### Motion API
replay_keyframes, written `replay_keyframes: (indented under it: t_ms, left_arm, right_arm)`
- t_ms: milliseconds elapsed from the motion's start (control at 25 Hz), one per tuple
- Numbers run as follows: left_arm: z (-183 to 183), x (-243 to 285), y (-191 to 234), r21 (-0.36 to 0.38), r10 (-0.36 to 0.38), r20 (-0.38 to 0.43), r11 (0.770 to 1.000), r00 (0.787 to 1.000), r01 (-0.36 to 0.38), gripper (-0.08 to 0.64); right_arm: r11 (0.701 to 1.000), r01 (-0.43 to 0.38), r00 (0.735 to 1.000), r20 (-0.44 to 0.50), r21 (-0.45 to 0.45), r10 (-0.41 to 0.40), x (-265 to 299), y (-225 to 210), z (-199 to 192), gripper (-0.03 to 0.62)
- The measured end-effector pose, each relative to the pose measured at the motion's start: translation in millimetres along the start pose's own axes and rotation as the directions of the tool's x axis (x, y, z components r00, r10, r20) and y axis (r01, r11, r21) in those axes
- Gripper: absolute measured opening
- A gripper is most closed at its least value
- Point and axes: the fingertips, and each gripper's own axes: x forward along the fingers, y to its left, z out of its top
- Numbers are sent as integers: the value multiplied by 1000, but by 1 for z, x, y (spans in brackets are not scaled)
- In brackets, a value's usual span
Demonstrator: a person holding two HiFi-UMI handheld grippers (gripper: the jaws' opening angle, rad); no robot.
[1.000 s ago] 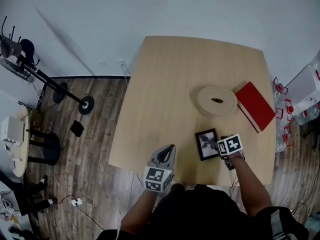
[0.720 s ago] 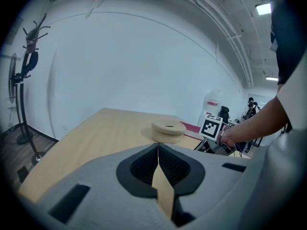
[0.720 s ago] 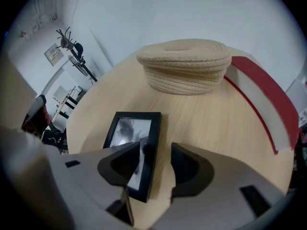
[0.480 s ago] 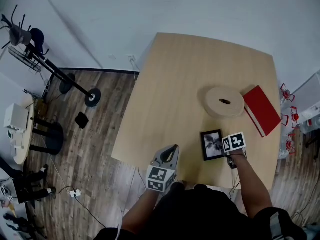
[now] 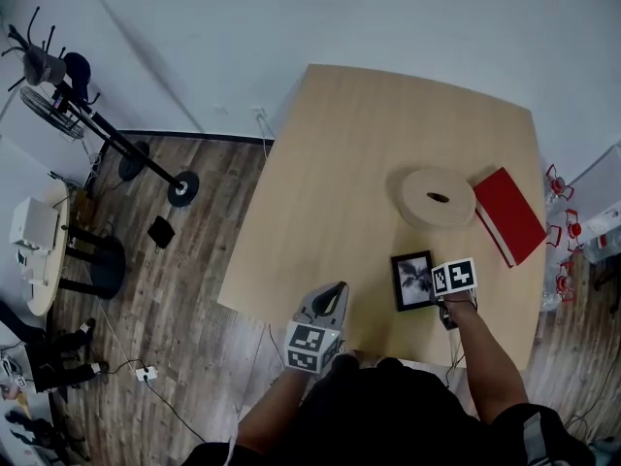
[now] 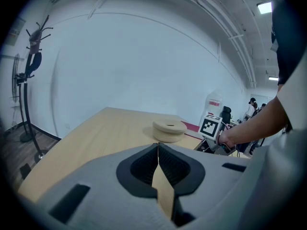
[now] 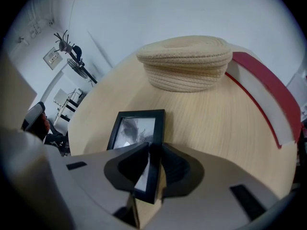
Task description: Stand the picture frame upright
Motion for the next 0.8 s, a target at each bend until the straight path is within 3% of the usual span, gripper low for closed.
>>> replay_keyframes:
  t_ms: [440, 800]
  left_arm:
    - [-2, 1, -6, 1, -10, -5, 1000, 1000, 10, 5]
    - [-3, 1, -7, 2, -12, -9, 1000, 1000, 12, 5]
  right_arm:
    - [999, 22, 994, 110, -34, -18, -26, 1, 11, 67]
    - [996, 55, 949, 315, -64, -32, -80, 11, 48, 67]
